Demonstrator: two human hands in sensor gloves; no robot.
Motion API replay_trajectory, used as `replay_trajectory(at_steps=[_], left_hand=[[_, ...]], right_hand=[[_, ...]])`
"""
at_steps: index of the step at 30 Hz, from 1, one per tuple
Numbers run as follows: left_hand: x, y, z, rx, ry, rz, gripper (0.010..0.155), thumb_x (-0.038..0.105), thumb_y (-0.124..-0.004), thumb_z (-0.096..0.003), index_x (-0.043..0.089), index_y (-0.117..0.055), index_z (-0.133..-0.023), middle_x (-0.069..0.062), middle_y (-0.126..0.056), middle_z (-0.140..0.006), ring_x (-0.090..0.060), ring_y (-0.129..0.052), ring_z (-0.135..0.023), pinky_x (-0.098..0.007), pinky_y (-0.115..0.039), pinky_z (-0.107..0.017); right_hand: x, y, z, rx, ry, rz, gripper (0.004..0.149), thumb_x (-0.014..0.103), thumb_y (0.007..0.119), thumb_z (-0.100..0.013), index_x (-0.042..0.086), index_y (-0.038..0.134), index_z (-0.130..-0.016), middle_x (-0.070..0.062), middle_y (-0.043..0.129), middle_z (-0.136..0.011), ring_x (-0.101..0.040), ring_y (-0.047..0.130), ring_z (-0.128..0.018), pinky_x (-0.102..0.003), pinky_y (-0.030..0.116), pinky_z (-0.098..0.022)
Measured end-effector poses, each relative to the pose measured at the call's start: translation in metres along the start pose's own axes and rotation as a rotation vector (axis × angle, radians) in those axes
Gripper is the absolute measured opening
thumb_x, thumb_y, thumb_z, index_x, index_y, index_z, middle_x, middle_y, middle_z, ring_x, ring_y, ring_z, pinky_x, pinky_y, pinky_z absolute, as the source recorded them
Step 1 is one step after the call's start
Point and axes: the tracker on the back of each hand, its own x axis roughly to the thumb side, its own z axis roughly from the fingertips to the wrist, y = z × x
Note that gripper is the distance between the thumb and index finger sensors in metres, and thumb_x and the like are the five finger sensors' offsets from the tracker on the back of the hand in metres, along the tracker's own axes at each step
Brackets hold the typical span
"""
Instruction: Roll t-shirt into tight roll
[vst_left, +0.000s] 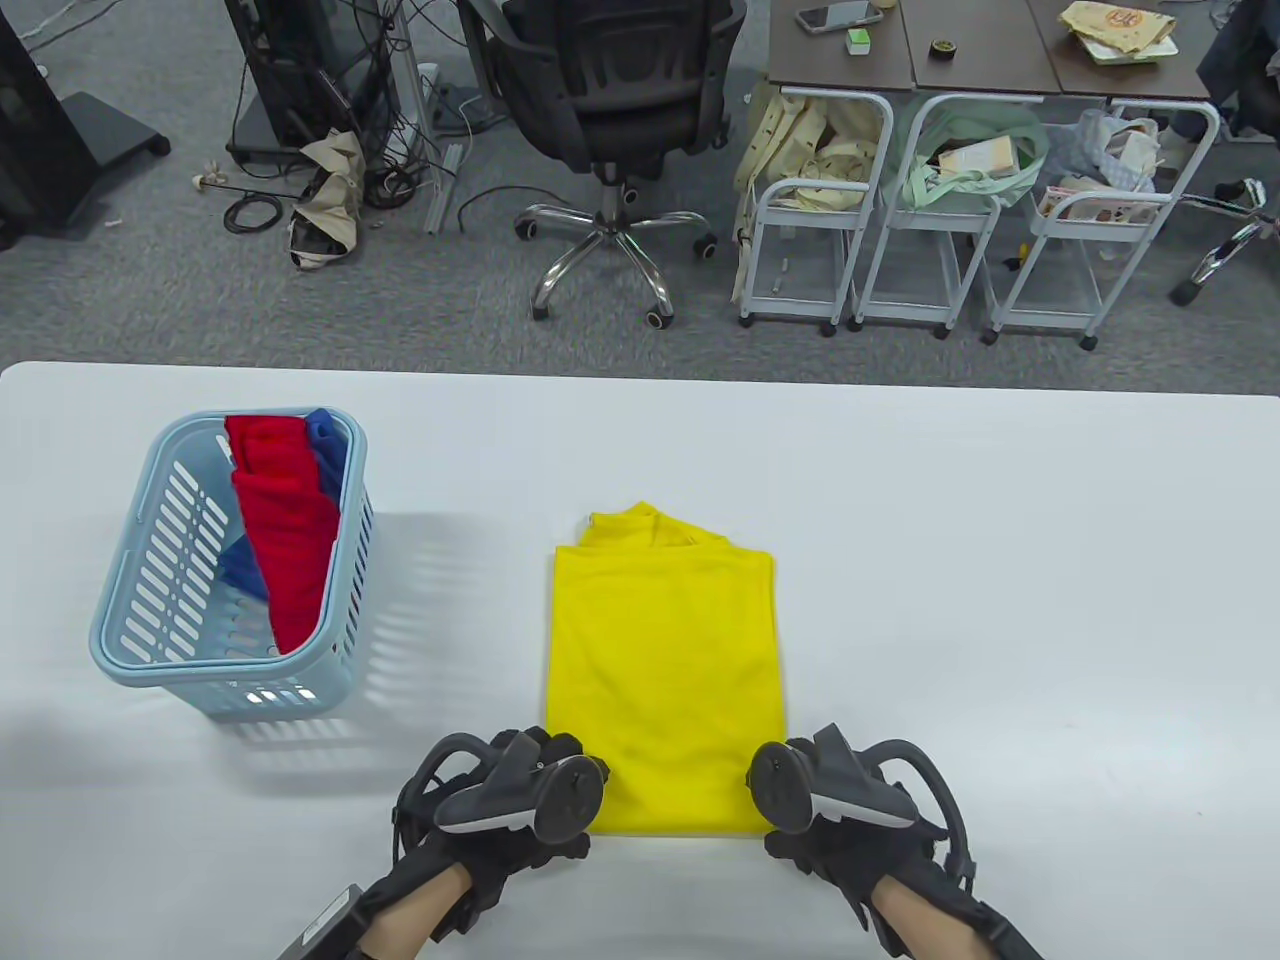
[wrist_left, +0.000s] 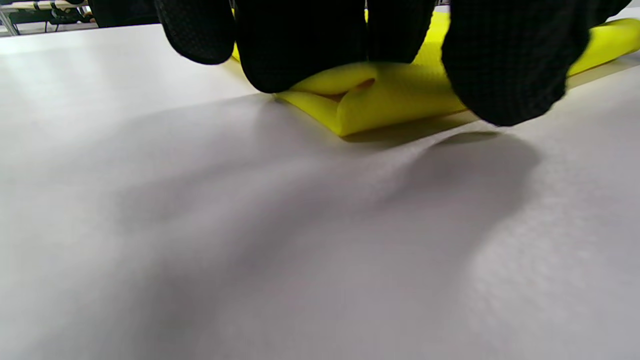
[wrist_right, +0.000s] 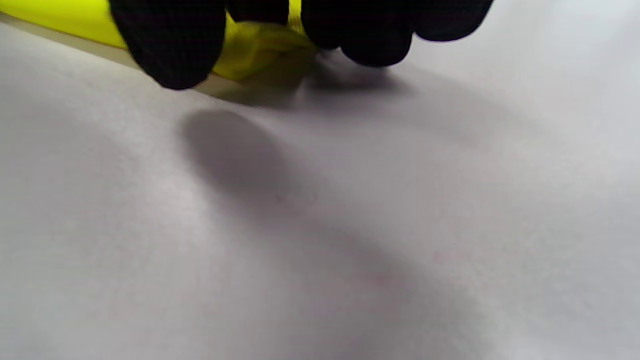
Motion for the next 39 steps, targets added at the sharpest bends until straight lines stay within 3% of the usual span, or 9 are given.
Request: replay_trajectory(at_steps=[6,8,10,17,21,25,30,35,39], left_hand=[[-0.011,-0.004,0.005,-0.009,-0.049,0.160,0.072,0.057,-0.084,-0.0413,0.034,-0.058,-0.105,0.000,-0.071,-0.104,-0.027,-0.076,-0.091,-0.054,-0.062,-0.075],[-0.011,-0.004,0.004,-0.003,-0.028,0.093,0.073,0.056,-0.085,-0.0409,0.035,-0.058,-0.105,0.001,-0.070,-0.105,-0.026,-0.075,-0.092,-0.054,-0.062,-0.075],[-0.006,-0.003,0.005,0.014,-0.022,0.006,0.071,0.056,-0.084,-0.0413,0.035,-0.058,-0.104,0.002,-0.070,-0.105,-0.026,-0.076,-0.092,-0.054,-0.063,-0.075],[0.000,-0.001,0.005,0.111,-0.021,-0.060,0.044,0.042,-0.074,-0.0517,0.036,-0.071,-0.095,0.005,-0.084,-0.094,-0.022,-0.088,-0.082,-0.050,-0.070,-0.071],[-0.016,0.005,0.011,0.024,-0.062,0.227,0.042,0.043,-0.074,-0.0509,0.032,-0.080,-0.091,0.005,-0.093,-0.084,-0.019,-0.095,-0.073,-0.049,-0.075,-0.068],[-0.035,0.005,0.013,0.003,-0.101,0.565,0.042,0.045,-0.072,-0.0528,0.026,-0.084,-0.089,-0.001,-0.095,-0.080,-0.025,-0.094,-0.070,-0.053,-0.072,-0.067],[-0.044,0.004,0.010,0.058,-0.029,0.431,0.041,0.048,-0.073,-0.0516,0.028,-0.083,-0.087,0.000,-0.094,-0.079,-0.023,-0.093,-0.071,-0.052,-0.071,-0.068],[-0.034,0.018,0.021,0.187,0.100,0.074,0.043,0.047,-0.072,-0.0518,0.031,-0.077,-0.091,0.003,-0.090,-0.085,-0.022,-0.091,-0.075,-0.051,-0.070,-0.070],[-0.011,0.025,0.027,0.277,-0.035,0.191,0.041,0.045,-0.075,-0.0518,0.034,-0.079,-0.091,0.003,-0.091,-0.088,-0.023,-0.092,-0.077,-0.051,-0.071,-0.070]], right_hand=[[0.012,-0.002,0.007,-0.050,-0.060,0.031,0.058,0.044,0.078,-0.057,0.026,0.053,-0.106,-0.009,0.049,-0.114,-0.030,0.069,-0.097,-0.054,0.059,-0.070],[0.011,0.011,-0.005,0.035,-0.029,0.060,0.069,0.046,0.078,-0.056,0.025,0.042,-0.110,-0.010,0.040,-0.114,-0.031,0.065,-0.097,-0.054,0.058,-0.070],[0.009,0.010,-0.006,-0.012,-0.022,0.011,0.063,0.045,0.077,-0.057,0.025,0.044,-0.108,-0.009,0.042,-0.112,-0.031,0.066,-0.094,-0.054,0.057,-0.070],[0.005,0.005,-0.005,-0.042,-0.017,-0.012,0.041,0.039,0.066,-0.062,0.030,0.057,-0.100,-0.004,0.053,-0.109,-0.028,0.073,-0.091,-0.052,0.061,-0.069],[-0.006,0.002,0.002,0.033,-0.145,-0.089,0.040,0.039,0.062,-0.061,0.026,0.061,-0.099,-0.005,0.063,-0.105,-0.026,0.081,-0.085,-0.050,0.067,-0.065],[-0.012,-0.008,0.010,-0.053,-0.065,-0.082,0.040,0.042,0.059,-0.063,0.023,0.063,-0.098,-0.005,0.069,-0.101,-0.024,0.086,-0.079,-0.047,0.071,-0.062],[-0.006,0.006,-0.005,0.000,-0.022,-0.076,0.041,0.042,0.053,-0.064,0.022,0.062,-0.099,-0.006,0.068,-0.101,-0.024,0.085,-0.079,-0.047,0.071,-0.061],[-0.002,0.006,-0.007,-0.015,0.010,-0.048,0.041,0.043,0.053,-0.064,0.022,0.061,-0.098,-0.006,0.067,-0.099,-0.023,0.085,-0.076,-0.047,0.070,-0.061],[-0.003,0.006,-0.008,-0.010,0.011,-0.063,0.041,0.044,0.053,-0.064,0.022,0.061,-0.098,-0.005,0.067,-0.098,-0.022,0.085,-0.076,-0.047,0.070,-0.061]])
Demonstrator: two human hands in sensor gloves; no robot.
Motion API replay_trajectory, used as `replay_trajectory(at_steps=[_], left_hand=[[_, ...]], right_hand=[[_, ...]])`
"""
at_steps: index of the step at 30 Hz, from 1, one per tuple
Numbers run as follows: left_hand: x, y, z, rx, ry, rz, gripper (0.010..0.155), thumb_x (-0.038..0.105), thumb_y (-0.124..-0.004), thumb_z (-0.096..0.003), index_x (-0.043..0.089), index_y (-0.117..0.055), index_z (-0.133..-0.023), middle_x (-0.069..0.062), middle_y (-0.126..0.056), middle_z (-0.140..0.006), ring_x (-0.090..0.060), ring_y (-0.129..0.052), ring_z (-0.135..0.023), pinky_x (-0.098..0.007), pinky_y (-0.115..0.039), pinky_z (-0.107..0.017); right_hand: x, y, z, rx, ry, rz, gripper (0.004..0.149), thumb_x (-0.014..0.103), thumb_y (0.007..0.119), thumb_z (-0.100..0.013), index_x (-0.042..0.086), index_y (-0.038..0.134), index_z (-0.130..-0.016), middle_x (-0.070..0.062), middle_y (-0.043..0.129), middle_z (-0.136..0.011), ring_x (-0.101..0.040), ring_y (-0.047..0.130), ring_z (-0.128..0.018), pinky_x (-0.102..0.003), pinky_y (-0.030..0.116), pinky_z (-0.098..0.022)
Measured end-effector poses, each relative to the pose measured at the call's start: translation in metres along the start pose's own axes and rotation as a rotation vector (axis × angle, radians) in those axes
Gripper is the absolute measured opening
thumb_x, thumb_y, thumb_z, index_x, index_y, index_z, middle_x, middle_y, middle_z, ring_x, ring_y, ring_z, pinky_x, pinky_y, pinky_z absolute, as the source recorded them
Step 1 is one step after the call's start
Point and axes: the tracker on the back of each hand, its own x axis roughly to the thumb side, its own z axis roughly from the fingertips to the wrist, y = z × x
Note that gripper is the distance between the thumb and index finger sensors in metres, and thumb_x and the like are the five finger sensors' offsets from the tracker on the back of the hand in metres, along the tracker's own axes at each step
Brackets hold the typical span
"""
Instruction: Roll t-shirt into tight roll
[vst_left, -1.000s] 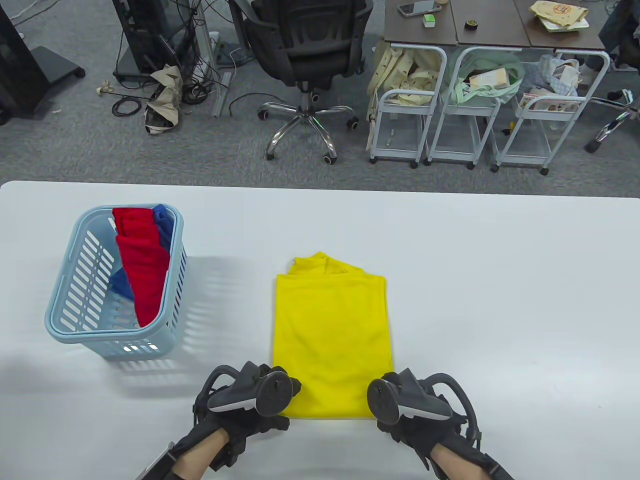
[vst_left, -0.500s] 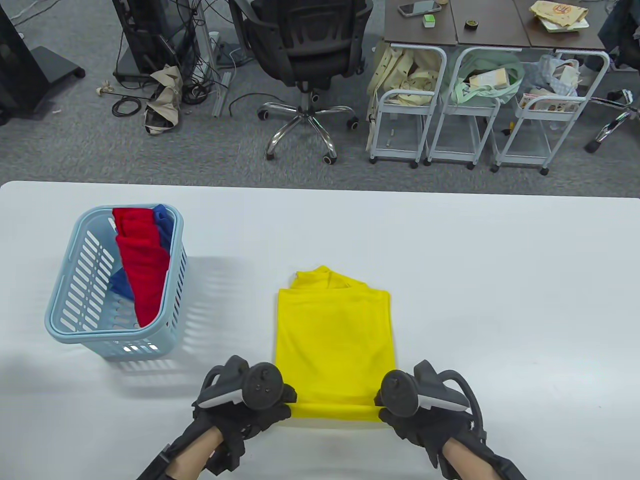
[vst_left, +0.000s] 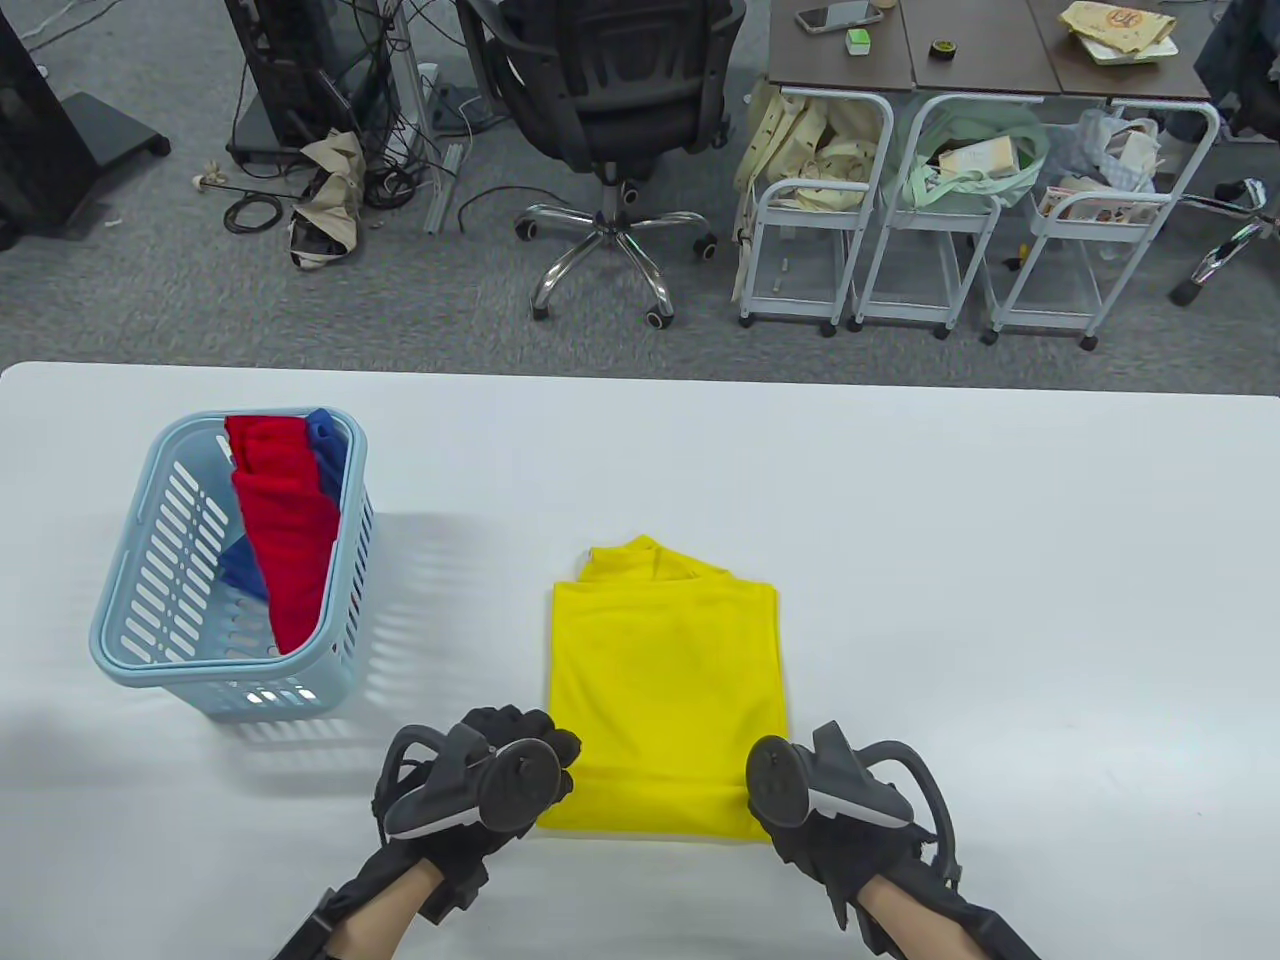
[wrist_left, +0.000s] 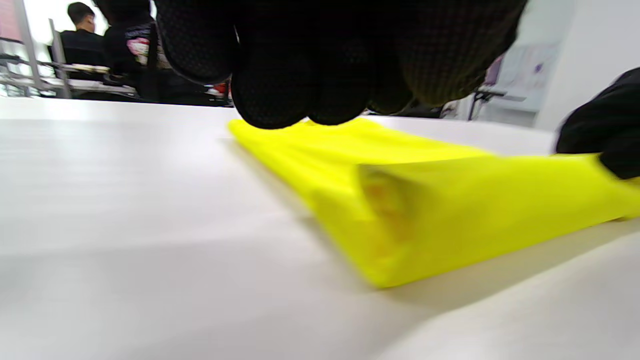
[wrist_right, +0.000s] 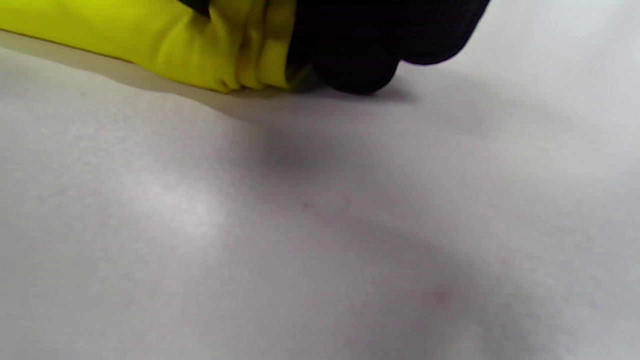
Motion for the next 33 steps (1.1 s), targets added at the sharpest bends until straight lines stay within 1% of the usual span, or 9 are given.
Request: replay_trajectory(at_steps=[2,5,9,11,14,18,27,30,33], left_hand=[[0.015,-0.013,-0.003,-0.078,-0.071,0.019,0.043,0.045,-0.077,-0.0505,0.034,-0.080,-0.092,0.002,-0.092,-0.089,-0.024,-0.093,-0.077,-0.051,-0.071,-0.069],[0.025,-0.036,-0.012,-0.219,-0.082,-0.193,0.056,0.050,-0.078,-0.0478,0.037,-0.070,-0.101,0.002,-0.082,-0.099,-0.024,-0.086,-0.086,-0.052,-0.068,-0.072],[0.024,-0.038,-0.017,-0.202,-0.090,-0.169,0.059,0.052,-0.079,-0.0470,0.037,-0.064,-0.103,0.003,-0.079,-0.098,-0.024,-0.084,-0.084,-0.051,-0.066,-0.073],[0.021,-0.038,-0.017,-0.202,-0.087,-0.162,0.061,0.052,-0.079,-0.0469,0.036,-0.063,-0.103,0.003,-0.078,-0.099,-0.023,-0.083,-0.084,-0.050,-0.066,-0.073],[0.021,-0.038,-0.016,-0.201,-0.084,-0.171,0.064,0.054,-0.079,-0.0456,0.036,-0.062,-0.104,0.003,-0.076,-0.100,-0.023,-0.082,-0.085,-0.050,-0.066,-0.073],[0.027,-0.038,-0.015,-0.190,-0.091,-0.262,0.066,0.054,-0.081,-0.0442,0.036,-0.060,-0.105,0.003,-0.076,-0.101,-0.023,-0.082,-0.086,-0.051,-0.067,-0.073],[0.015,-0.037,-0.019,-0.172,-0.036,-0.294,0.055,0.045,-0.073,-0.0514,0.034,-0.062,-0.104,0.003,-0.079,-0.099,-0.022,-0.086,-0.084,-0.051,-0.068,-0.073],[0.009,-0.034,-0.020,-0.154,-0.027,-0.241,0.050,0.042,-0.071,-0.0528,0.034,-0.067,-0.102,0.003,-0.084,-0.096,-0.022,-0.089,-0.082,-0.050,-0.070,-0.072],[0.005,-0.027,-0.019,-0.140,-0.002,-0.224,0.048,0.041,-0.069,-0.0527,0.030,-0.072,-0.100,0.003,-0.092,-0.087,-0.020,-0.096,-0.075,-0.050,-0.073,-0.070]], right_hand=[[0.000,0.000,0.000,-0.001,0.006,-0.009,0.041,0.045,0.054,-0.064,0.022,0.061,-0.097,-0.005,0.067,-0.098,-0.022,0.085,-0.076,-0.047,0.070,-0.061],[-0.002,-0.002,0.002,-0.016,0.013,-0.007,0.047,0.053,0.061,-0.061,0.023,0.063,-0.098,-0.005,0.069,-0.099,-0.023,0.086,-0.077,-0.048,0.071,-0.061],[-0.004,-0.019,0.021,-0.165,0.102,0.099,0.057,0.052,0.070,-0.058,0.022,0.055,-0.105,-0.008,0.060,-0.108,-0.026,0.081,-0.083,-0.049,0.067,-0.064],[-0.001,-0.026,0.029,-0.199,-0.034,0.056,0.061,0.053,0.074,-0.056,0.025,0.053,-0.106,-0.007,0.056,-0.109,-0.026,0.078,-0.086,-0.050,0.064,-0.067],[0.013,-0.016,0.024,-0.121,-0.214,0.006,0.064,0.051,0.078,-0.055,0.024,0.053,-0.108,-0.007,0.055,-0.111,-0.028,0.074,-0.091,-0.051,0.062,-0.069],[0.023,0.005,0.006,-0.012,-0.151,0.201,0.075,0.051,0.081,-0.052,0.027,0.037,-0.108,-0.005,0.040,-0.113,-0.029,0.062,-0.097,-0.054,0.055,-0.072],[0.007,0.006,-0.002,-0.002,-0.111,0.115,0.067,0.042,0.075,-0.060,0.032,0.031,-0.109,-0.004,0.039,-0.115,-0.030,0.055,-0.103,-0.055,0.051,-0.073],[0.000,0.000,-0.005,-0.036,-0.129,0.054,0.049,0.037,0.068,-0.063,0.034,0.044,-0.106,-0.001,0.050,-0.112,-0.028,0.062,-0.101,-0.052,0.055,-0.072],[-0.008,-0.005,-0.003,-0.018,-0.163,-0.055,0.046,0.035,0.066,-0.063,0.030,0.051,-0.106,-0.003,0.063,-0.106,-0.027,0.075,-0.092,-0.050,0.062,-0.069]])
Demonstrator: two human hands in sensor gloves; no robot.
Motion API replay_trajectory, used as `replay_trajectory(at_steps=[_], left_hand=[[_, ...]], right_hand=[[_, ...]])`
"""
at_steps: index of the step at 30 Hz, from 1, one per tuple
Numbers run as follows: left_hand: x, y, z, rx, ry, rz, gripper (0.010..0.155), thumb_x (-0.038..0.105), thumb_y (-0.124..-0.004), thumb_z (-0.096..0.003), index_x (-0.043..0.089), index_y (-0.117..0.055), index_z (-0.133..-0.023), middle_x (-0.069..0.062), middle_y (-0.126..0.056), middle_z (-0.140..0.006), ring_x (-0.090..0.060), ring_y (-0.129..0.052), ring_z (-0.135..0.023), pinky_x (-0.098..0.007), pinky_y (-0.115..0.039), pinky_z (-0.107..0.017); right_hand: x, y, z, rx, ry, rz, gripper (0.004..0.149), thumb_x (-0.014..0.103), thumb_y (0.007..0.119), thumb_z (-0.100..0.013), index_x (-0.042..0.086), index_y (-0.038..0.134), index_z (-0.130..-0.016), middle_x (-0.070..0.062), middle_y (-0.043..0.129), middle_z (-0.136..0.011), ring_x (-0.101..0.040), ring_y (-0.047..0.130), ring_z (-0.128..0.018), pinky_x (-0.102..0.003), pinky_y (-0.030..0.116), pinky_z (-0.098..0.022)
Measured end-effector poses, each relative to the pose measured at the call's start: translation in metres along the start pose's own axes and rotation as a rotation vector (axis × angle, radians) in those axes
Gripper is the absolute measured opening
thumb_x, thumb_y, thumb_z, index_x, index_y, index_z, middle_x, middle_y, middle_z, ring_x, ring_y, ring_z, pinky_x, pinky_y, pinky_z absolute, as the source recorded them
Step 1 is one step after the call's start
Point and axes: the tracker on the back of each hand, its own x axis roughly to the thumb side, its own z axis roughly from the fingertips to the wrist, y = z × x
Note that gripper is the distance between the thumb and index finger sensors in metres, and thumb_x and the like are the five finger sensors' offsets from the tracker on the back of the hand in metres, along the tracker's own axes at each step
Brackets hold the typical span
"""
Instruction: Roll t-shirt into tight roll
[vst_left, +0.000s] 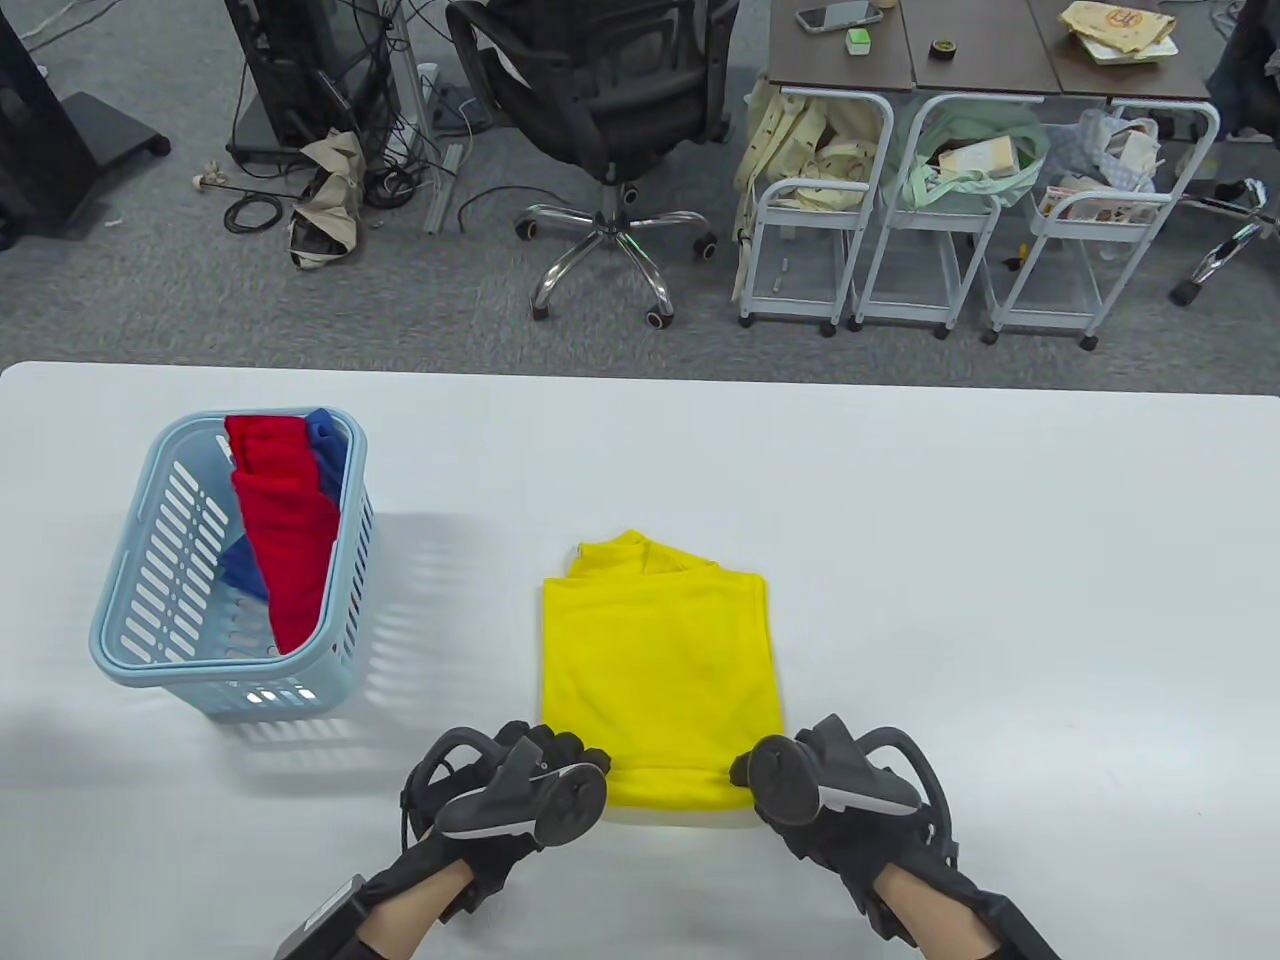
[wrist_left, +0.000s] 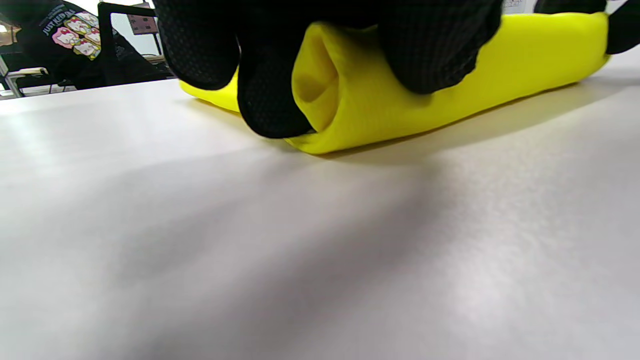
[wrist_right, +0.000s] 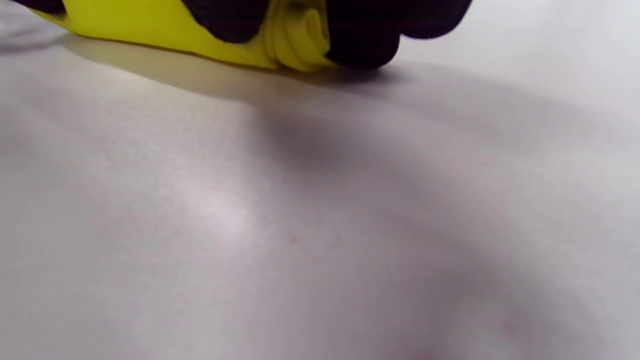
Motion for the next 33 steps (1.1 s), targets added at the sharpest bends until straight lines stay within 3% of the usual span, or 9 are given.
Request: replay_trajectory(at_steps=[6,10,14,18,20,22,27,30,33], left_hand=[[-0.015,0.001,0.003,-0.056,0.009,0.321,0.048,0.044,-0.064,-0.0544,0.025,-0.080,-0.096,0.002,-0.102,-0.071,-0.022,-0.102,-0.061,-0.050,-0.077,-0.064],[-0.014,-0.004,-0.003,-0.057,0.097,0.076,0.049,0.051,-0.064,-0.0531,0.031,-0.079,-0.095,0.005,-0.098,-0.073,-0.021,-0.099,-0.065,-0.050,-0.074,-0.066],[-0.009,0.010,0.004,0.057,0.259,-0.287,0.053,0.055,-0.064,-0.0521,0.031,-0.077,-0.097,0.007,-0.097,-0.076,-0.019,-0.098,-0.068,-0.049,-0.074,-0.068],[0.013,0.012,0.008,0.084,0.019,-0.044,0.057,0.054,-0.065,-0.0520,0.032,-0.066,-0.105,0.002,-0.087,-0.093,-0.024,-0.090,-0.082,-0.052,-0.068,-0.072],[0.023,0.004,0.004,-0.010,-0.075,0.086,0.057,0.053,-0.067,-0.0511,0.036,-0.066,-0.106,-0.002,-0.081,-0.102,-0.028,-0.085,-0.089,-0.053,-0.066,-0.073],[0.030,-0.006,-0.001,-0.155,-0.055,0.100,0.060,0.052,-0.068,-0.0513,0.035,-0.058,-0.108,-0.006,-0.066,-0.110,-0.033,-0.074,-0.095,-0.055,-0.061,-0.075],[0.028,-0.007,-0.001,-0.114,-0.063,0.041,0.063,0.053,-0.071,-0.0503,0.035,-0.054,-0.109,-0.002,-0.065,-0.110,-0.028,-0.075,-0.094,-0.054,-0.061,-0.075],[0.028,-0.005,-0.002,-0.087,-0.060,0.025,0.060,0.051,-0.073,-0.0497,0.036,-0.060,-0.106,-0.002,-0.069,-0.109,-0.027,-0.078,-0.092,-0.054,-0.063,-0.075],[0.027,-0.003,-0.002,-0.092,-0.046,0.034,0.060,0.051,-0.075,-0.0485,0.037,-0.063,-0.106,-0.005,-0.068,-0.110,-0.029,-0.077,-0.094,-0.056,-0.062,-0.075]], right_hand=[[-0.018,0.002,0.001,0.028,-0.018,-0.205,0.050,0.036,0.055,-0.065,0.022,0.043,-0.111,-0.006,0.072,-0.096,-0.023,0.086,-0.077,-0.048,0.070,-0.061],[-0.014,0.004,-0.005,0.048,0.039,-0.173,0.054,0.040,0.055,-0.065,0.019,0.040,-0.112,-0.004,0.072,-0.093,-0.022,0.087,-0.072,-0.046,0.071,-0.059],[-0.012,0.005,-0.005,0.042,0.045,-0.159,0.055,0.040,0.055,-0.065,0.018,0.040,-0.113,-0.003,0.071,-0.093,-0.021,0.086,-0.072,-0.046,0.072,-0.059],[-0.013,0.005,-0.005,0.045,0.052,-0.179,0.055,0.041,0.055,-0.065,0.018,0.041,-0.112,-0.003,0.071,-0.093,-0.021,0.087,-0.072,-0.046,0.072,-0.058],[-0.014,0.006,-0.005,0.044,0.054,-0.180,0.055,0.041,0.056,-0.065,0.018,0.042,-0.112,-0.003,0.072,-0.093,-0.020,0.087,-0.072,-0.045,0.072,-0.058],[-0.014,0.006,-0.004,0.040,0.066,-0.176,0.054,0.043,0.056,-0.065,0.019,0.044,-0.112,-0.002,0.072,-0.093,-0.020,0.087,-0.072,-0.045,0.073,-0.058],[-0.016,-0.008,0.013,-0.082,0.276,0.025,0.059,0.048,0.066,-0.061,0.022,0.050,-0.111,0.000,0.075,-0.090,-0.018,0.089,-0.068,-0.044,0.074,-0.056],[-0.010,-0.016,0.019,-0.122,0.145,-0.040,0.055,0.043,0.068,-0.062,0.027,0.045,-0.110,-0.004,0.063,-0.099,-0.018,0.082,-0.075,-0.045,0.070,-0.060],[0.006,-0.007,0.012,-0.061,-0.062,-0.128,0.051,0.045,0.066,-0.063,0.030,0.050,-0.109,-0.011,0.044,-0.113,-0.032,0.067,-0.093,-0.050,0.060,-0.068]])
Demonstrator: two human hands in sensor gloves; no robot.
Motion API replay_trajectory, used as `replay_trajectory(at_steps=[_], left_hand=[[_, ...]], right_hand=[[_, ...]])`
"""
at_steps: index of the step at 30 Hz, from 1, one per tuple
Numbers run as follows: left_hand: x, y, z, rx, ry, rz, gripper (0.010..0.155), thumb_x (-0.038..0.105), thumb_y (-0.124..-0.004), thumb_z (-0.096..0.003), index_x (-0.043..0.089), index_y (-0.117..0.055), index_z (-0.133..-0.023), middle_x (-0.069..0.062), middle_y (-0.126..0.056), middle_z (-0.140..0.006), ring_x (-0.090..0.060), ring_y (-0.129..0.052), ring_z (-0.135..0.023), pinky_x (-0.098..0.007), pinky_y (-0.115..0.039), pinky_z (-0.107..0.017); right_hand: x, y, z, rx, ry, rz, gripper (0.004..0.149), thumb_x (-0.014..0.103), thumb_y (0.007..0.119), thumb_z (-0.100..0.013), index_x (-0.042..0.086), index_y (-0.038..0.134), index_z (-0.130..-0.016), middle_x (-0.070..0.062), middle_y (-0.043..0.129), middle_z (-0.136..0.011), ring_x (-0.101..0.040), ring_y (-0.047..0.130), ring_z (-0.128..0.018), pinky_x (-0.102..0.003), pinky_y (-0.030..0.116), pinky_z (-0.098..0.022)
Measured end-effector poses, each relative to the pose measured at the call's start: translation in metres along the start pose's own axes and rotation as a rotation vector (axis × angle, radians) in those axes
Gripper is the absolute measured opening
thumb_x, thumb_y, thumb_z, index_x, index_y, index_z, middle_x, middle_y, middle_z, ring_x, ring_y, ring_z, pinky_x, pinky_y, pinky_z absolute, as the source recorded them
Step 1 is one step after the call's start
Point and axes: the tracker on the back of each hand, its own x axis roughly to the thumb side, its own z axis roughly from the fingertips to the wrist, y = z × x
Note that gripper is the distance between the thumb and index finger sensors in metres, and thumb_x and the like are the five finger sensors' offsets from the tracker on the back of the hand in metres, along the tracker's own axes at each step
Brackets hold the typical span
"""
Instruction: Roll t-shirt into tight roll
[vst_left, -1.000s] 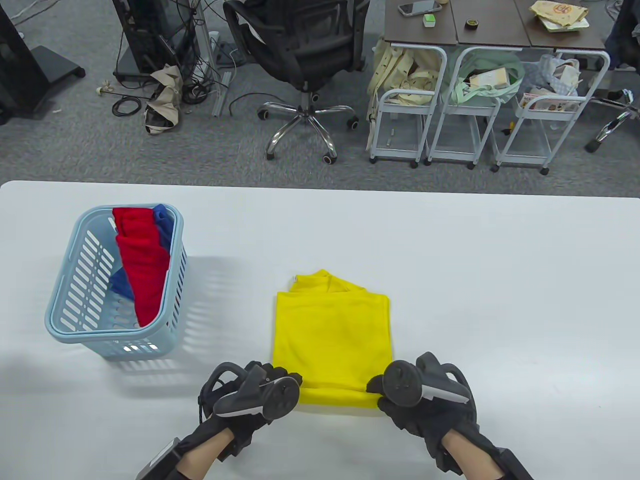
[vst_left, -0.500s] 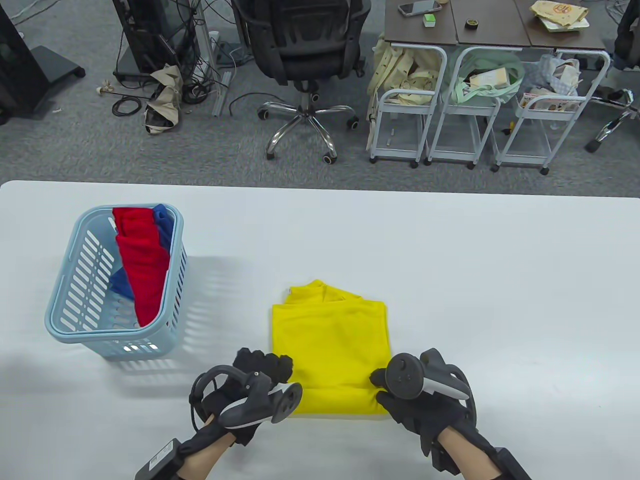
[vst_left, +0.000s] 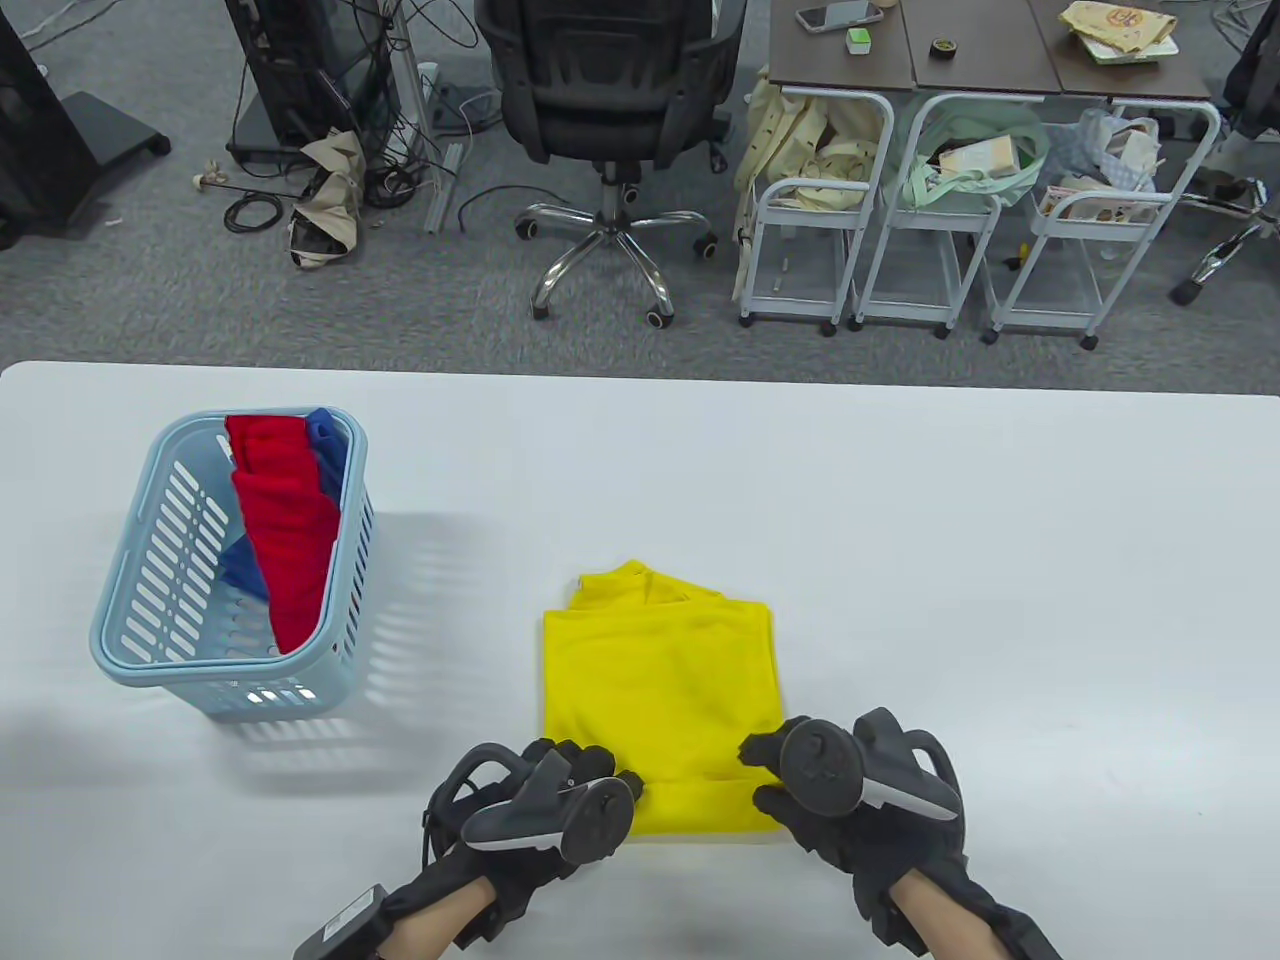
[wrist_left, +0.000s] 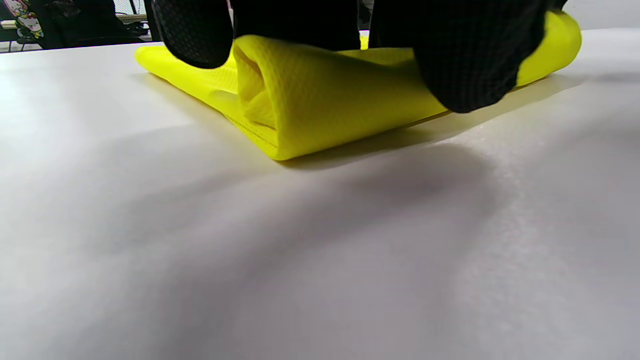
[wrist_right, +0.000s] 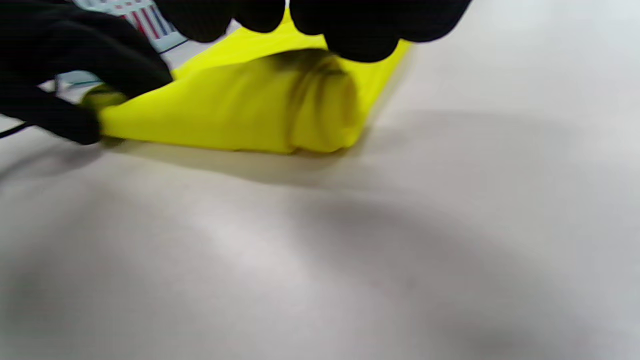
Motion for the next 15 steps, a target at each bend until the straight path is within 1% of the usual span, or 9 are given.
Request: replay_trajectory(at_steps=[1,2,3,4,6,9,12,14,15], left_hand=[[0.000,-0.001,0.000,-0.007,0.002,-0.019,0.062,0.052,-0.076,-0.0479,0.036,-0.062,-0.106,-0.005,-0.067,-0.110,-0.030,-0.076,-0.094,-0.056,-0.062,-0.075],[0.000,-0.003,0.001,-0.010,0.005,-0.035,0.065,0.052,-0.077,-0.0474,0.036,-0.060,-0.108,-0.005,-0.065,-0.111,-0.030,-0.075,-0.095,-0.056,-0.061,-0.075],[0.001,-0.005,0.000,-0.021,0.013,-0.079,0.069,0.053,-0.077,-0.0469,0.035,-0.056,-0.110,-0.005,-0.063,-0.111,-0.029,-0.074,-0.095,-0.056,-0.060,-0.075],[0.001,-0.006,0.001,-0.023,0.011,-0.119,0.070,0.054,-0.075,-0.0471,0.036,-0.052,-0.110,-0.004,-0.061,-0.112,-0.028,-0.072,-0.096,-0.056,-0.060,-0.076],[0.000,-0.006,-0.001,-0.020,0.015,-0.098,0.064,0.047,-0.074,-0.0505,0.036,-0.052,-0.110,-0.003,-0.062,-0.111,-0.027,-0.073,-0.096,-0.055,-0.060,-0.076],[-0.003,-0.003,-0.004,0.000,0.027,-0.083,0.059,0.041,-0.072,-0.0527,0.034,-0.056,-0.109,-0.001,-0.067,-0.109,-0.026,-0.077,-0.093,-0.055,-0.061,-0.076],[-0.009,0.002,-0.003,0.046,0.047,-0.051,0.053,0.040,-0.070,-0.0534,0.032,-0.064,-0.105,0.003,-0.080,-0.100,-0.022,-0.087,-0.085,-0.052,-0.067,-0.073],[-0.017,0.007,-0.002,0.031,0.044,0.069,0.052,0.041,-0.071,-0.0521,0.031,-0.070,-0.103,0.003,-0.089,-0.093,-0.019,-0.095,-0.077,-0.048,-0.075,-0.068],[-0.020,0.009,-0.001,-0.002,0.045,0.137,0.052,0.041,-0.072,-0.0522,0.029,-0.072,-0.102,0.002,-0.092,-0.091,-0.019,-0.097,-0.074,-0.047,-0.078,-0.065]], right_hand=[[0.004,0.010,-0.006,0.052,0.015,0.056,0.053,0.047,0.069,-0.061,0.029,0.052,-0.109,-0.011,0.045,-0.113,-0.033,0.064,-0.095,-0.051,0.059,-0.068],[0.005,0.016,-0.010,0.080,0.042,0.114,0.058,0.048,0.071,-0.060,0.031,0.047,-0.110,-0.011,0.042,-0.115,-0.034,0.060,-0.098,-0.052,0.057,-0.069],[0.006,0.024,-0.015,0.104,0.084,0.175,0.068,0.050,0.072,-0.058,0.031,0.034,-0.111,-0.008,0.036,-0.116,-0.032,0.054,-0.099,-0.053,0.054,-0.071],[0.008,0.026,-0.018,0.099,0.096,0.220,0.071,0.049,0.073,-0.058,0.031,0.028,-0.110,-0.006,0.033,-0.115,-0.030,0.053,-0.097,-0.053,0.051,-0.072],[0.009,0.023,-0.020,0.075,0.093,0.248,0.069,0.047,0.075,-0.058,0.032,0.032,-0.110,-0.004,0.038,-0.114,-0.028,0.057,-0.096,-0.053,0.052,-0.072],[0.001,0.021,-0.022,0.049,0.092,0.230,0.064,0.044,0.073,-0.060,0.037,0.034,-0.110,-0.001,0.040,-0.115,-0.026,0.056,-0.098,-0.052,0.051,-0.073],[-0.006,0.012,-0.020,0.034,0.095,0.128,0.053,0.039,0.066,-0.063,0.035,0.042,-0.110,-0.001,0.055,-0.110,-0.026,0.066,-0.095,-0.051,0.056,-0.071],[-0.012,0.007,-0.017,0.047,0.069,0.037,0.051,0.039,0.065,-0.062,0.032,0.048,-0.110,-0.003,0.066,-0.105,-0.025,0.077,-0.086,-0.049,0.063,-0.067],[-0.014,0.006,-0.015,0.055,0.061,-0.008,0.050,0.039,0.063,-0.062,0.030,0.051,-0.110,-0.004,0.070,-0.102,-0.025,0.081,-0.082,-0.049,0.066,-0.064]])
